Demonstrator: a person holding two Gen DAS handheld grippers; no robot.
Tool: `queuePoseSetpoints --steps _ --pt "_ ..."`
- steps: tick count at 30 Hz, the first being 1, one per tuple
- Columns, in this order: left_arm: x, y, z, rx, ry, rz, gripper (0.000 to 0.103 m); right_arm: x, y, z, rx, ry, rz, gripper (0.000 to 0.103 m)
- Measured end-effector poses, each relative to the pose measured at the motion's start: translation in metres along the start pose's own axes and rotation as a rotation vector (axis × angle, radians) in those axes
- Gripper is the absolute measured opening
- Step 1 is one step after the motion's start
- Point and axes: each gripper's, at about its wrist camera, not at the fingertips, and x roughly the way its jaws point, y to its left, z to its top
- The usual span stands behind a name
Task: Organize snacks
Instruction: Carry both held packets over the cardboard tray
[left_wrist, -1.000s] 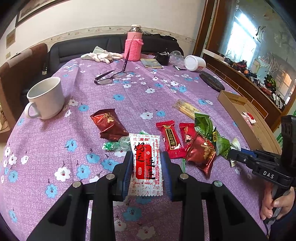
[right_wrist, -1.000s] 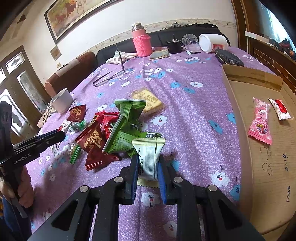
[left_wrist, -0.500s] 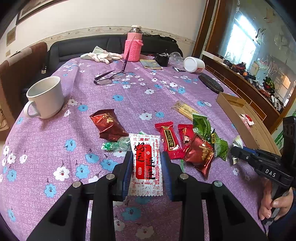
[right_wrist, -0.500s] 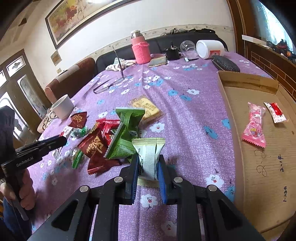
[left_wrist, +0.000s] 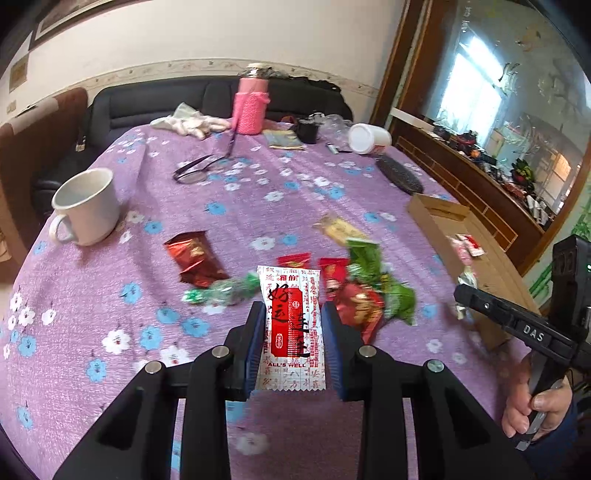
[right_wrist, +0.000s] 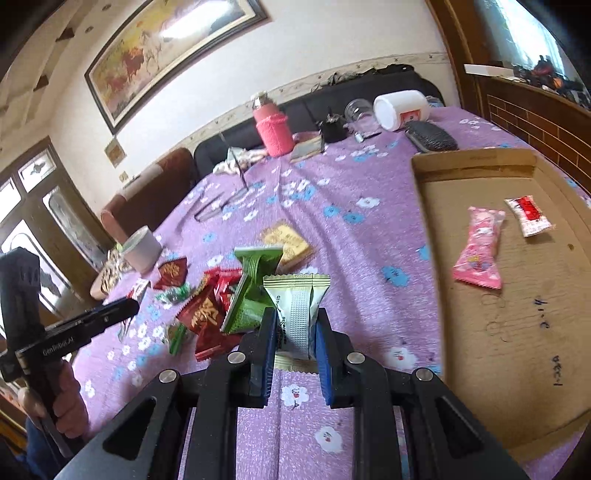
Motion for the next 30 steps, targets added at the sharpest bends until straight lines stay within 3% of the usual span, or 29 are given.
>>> queuePoseSetpoints --steps 8,16,22,30 --pt "0.000 -0.075 0.011 0.086 0.013 -0.111 0.030 -0.043 -0.041 0.010 0.088 -0.099 -0.039 0.021" --pt "0.036 -0.165 0.021 0.160 0.074 -0.246 0.030 -0.078 -0.103 0.008 0.218 -0.198 -0.184 0.021" --pt "0.071 -0.233 0.025 0.195 0.127 -0.337 0.030 -0.090 -0.134 0.006 0.286 -0.224 -0.224 0.021" --pt "0.119 -0.275 0.008 0.223 0.218 -0.350 0.030 -0.083 -0.159 0.000 0.366 -0.182 -0.277 0.021"
